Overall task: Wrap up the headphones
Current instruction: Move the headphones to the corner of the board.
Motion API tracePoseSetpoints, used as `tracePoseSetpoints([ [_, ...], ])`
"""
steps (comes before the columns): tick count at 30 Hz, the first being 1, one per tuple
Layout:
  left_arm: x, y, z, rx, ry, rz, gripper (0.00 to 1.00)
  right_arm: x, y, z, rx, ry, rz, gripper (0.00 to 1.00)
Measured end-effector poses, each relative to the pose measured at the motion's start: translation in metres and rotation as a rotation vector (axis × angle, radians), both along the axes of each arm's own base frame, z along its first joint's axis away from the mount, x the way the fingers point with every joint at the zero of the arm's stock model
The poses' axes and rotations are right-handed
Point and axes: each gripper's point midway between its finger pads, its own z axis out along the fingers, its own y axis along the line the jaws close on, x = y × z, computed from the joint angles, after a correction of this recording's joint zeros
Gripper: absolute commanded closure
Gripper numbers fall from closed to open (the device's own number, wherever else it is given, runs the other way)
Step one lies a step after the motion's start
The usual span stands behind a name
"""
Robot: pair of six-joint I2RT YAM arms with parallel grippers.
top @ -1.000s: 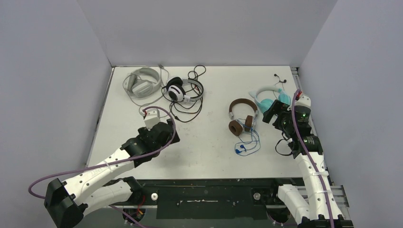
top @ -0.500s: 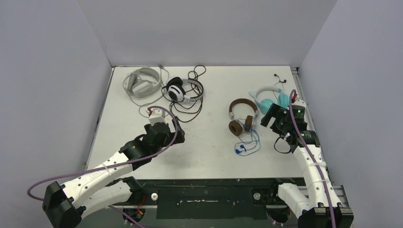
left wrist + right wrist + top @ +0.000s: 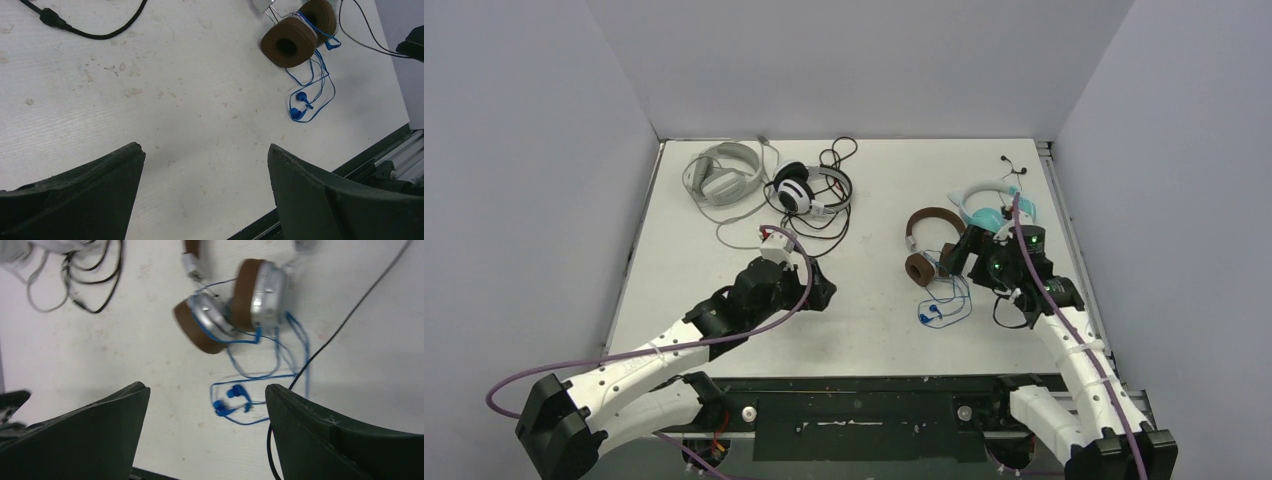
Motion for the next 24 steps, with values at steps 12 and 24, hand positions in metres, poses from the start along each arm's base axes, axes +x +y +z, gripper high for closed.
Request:
tracePoseSetpoints([
  [12, 0.000, -0.003, 0.010, -0.013, -0.038, -0.030, 0.10, -0.010, 0.189, 0.120, 0.028, -0.349, 0.582, 0.10],
  [24, 0.003, -0.009, -0.011, 0.029, 0.013, -0.027, 0.12, 0.028, 0.133, 0.116, -0.162, -0.308, 0.263, 0.05],
])
